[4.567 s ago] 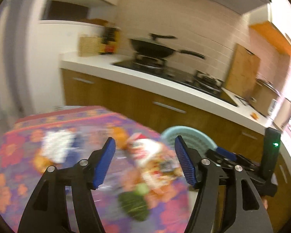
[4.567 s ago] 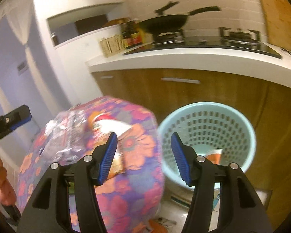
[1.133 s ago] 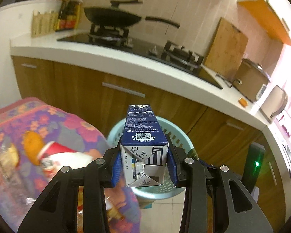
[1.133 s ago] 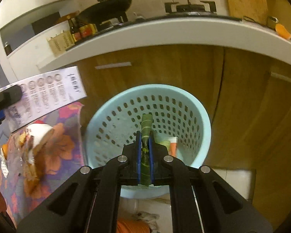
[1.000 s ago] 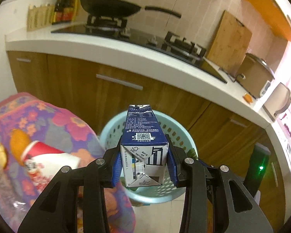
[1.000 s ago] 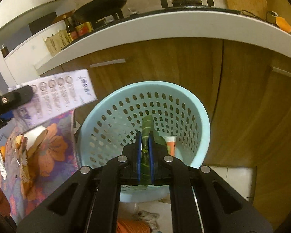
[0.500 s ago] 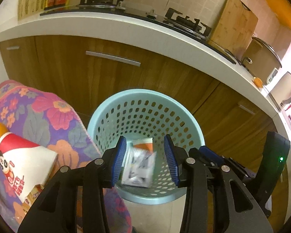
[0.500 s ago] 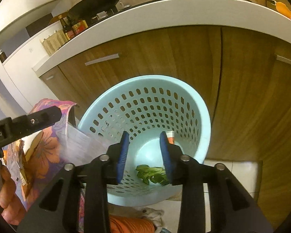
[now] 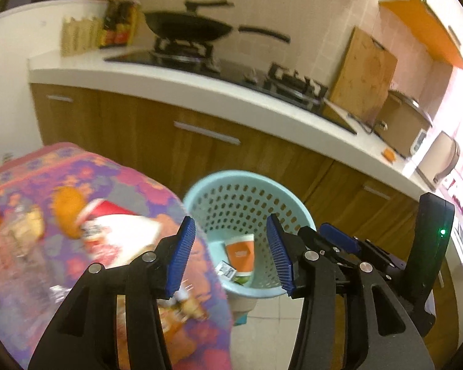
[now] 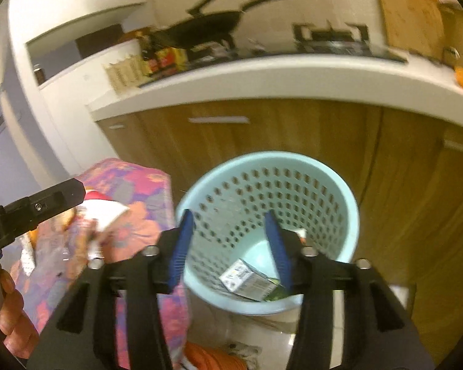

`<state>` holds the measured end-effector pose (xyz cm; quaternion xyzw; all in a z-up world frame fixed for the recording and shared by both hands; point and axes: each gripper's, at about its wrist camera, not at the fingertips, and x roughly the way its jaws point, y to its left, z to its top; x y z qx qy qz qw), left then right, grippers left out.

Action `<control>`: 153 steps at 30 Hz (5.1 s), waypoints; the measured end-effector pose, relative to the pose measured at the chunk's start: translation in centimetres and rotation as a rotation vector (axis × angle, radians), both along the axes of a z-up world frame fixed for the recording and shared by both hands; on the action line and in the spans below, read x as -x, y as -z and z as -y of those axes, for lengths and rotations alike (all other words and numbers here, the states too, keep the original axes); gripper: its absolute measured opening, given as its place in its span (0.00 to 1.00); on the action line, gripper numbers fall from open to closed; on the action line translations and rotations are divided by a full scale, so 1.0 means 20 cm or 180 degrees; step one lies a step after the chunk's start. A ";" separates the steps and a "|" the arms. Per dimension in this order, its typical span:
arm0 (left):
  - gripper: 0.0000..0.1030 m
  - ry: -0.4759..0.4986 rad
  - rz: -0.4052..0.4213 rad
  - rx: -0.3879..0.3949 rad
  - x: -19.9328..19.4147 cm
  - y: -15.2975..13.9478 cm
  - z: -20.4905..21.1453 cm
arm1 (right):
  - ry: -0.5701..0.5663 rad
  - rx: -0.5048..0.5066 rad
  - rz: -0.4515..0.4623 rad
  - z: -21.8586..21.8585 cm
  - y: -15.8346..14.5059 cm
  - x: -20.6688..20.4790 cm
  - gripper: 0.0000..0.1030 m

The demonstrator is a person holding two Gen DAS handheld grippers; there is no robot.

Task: Collect trash
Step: 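Carry the stem and carton over the blue basket and open both tools to drop them, then grasp the white polka-dot paper with the left tool while the right tool reaches toward the clear plastic bag, then grasp the clear printed plastic bag with the right tool and lift it, then carry the paper and plastic bag over the blue basket and open both tools to drop them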

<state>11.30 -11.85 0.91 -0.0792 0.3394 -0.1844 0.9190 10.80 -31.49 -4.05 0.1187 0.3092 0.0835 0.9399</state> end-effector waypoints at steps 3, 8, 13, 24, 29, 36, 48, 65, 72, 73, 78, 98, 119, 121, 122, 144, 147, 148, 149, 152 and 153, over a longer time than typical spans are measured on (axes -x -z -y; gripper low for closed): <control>0.48 -0.0147 0.0153 0.0062 0.11 -0.08 -0.15 | -0.0165 0.0059 0.0105 -0.12 -0.07 0.05 0.47; 0.51 -0.0495 0.0354 0.0155 0.29 -0.18 -0.46 | -0.0481 0.0179 0.0230 -0.39 -0.15 0.13 0.48; 0.55 -0.0938 0.0467 0.0216 0.44 -0.21 -0.81 | -0.0725 0.0290 0.0299 -0.61 -0.19 0.18 0.48; 0.63 -0.1479 0.0219 0.0069 0.58 -0.04 -1.38 | -0.1243 0.0386 0.0242 -1.08 -0.18 0.19 0.59; 0.63 -0.1493 -0.0123 -0.0010 0.54 0.16 -1.53 | -0.1424 0.0377 0.0144 -1.29 -0.11 0.11 0.60; 0.63 -0.1377 -0.0345 0.0059 0.42 0.30 -1.59 | -0.1371 0.0455 0.0061 -1.40 -0.01 0.00 0.60; 0.63 -0.1165 -0.0628 -0.0271 0.24 0.41 -1.52 | -0.1372 0.0706 -0.0406 -1.49 0.10 -0.13 0.66; 0.06 -0.1133 -0.0139 -0.0015 0.38 0.33 -1.47 | -0.1401 0.0582 -0.0648 -1.47 0.15 -0.18 0.72; 0.06 -0.1195 -0.0037 0.0036 0.41 0.31 -1.49 | -0.1491 0.0923 -0.0630 -1.57 0.17 -0.14 0.63; 0.06 -0.1200 -0.0032 0.0025 0.41 0.31 -1.49 | -0.1499 0.1006 -0.0595 -1.58 0.17 -0.13 0.54; 0.06 -0.1245 0.0017 -0.0005 0.43 0.29 -1.49 | -0.1483 0.0991 -0.0464 -1.57 0.15 -0.09 0.32; 0.06 -0.0967 0.0463 -0.0041 0.52 -0.06 -1.19 | -0.0976 0.0549 0.0255 -1.14 -0.15 0.16 0.22; 0.06 0.0244 0.0144 -0.0276 -0.02 -0.10 0.05 | 0.0504 0.0142 -0.0107 0.07 -0.01 0.00 0.25; 0.06 0.0281 0.0024 -0.0327 -0.08 -0.07 0.13 | 0.0541 0.0155 -0.0195 0.12 0.05 -0.01 0.25; 0.07 0.0339 -0.0097 -0.0379 -0.12 -0.03 0.19 | 0.0539 0.0142 -0.0225 0.12 0.07 -0.01 0.25; 0.29 0.0425 -0.0594 -0.0720 -0.44 0.24 0.53 | 0.0553 -0.0299 -0.0806 0.31 0.39 -0.24 0.51; 0.29 0.0410 -0.0560 -0.0724 -0.41 0.23 0.51 | 0.0574 -0.0286 -0.0791 0.33 0.37 -0.21 0.51; 0.29 0.0402 -0.0539 -0.0720 -0.40 0.22 0.51 | 0.0584 -0.0280 -0.0785 0.34 0.36 -0.21 0.51; 0.29 0.0393 -0.0522 -0.0712 -0.38 0.21 0.50 | 0.0597 -0.0276 -0.0770 0.34 0.34 -0.20 0.51; 0.30 0.0364 -0.0467 -0.0678 -0.33 0.17 0.48 | 0.0593 -0.0274 -0.0692 0.35 0.29 -0.13 0.51; 0.30 0.0349 -0.0441 -0.0669 -0.31 0.15 0.47 | 0.0593 -0.0268 -0.0667 0.35 0.28 -0.11 0.51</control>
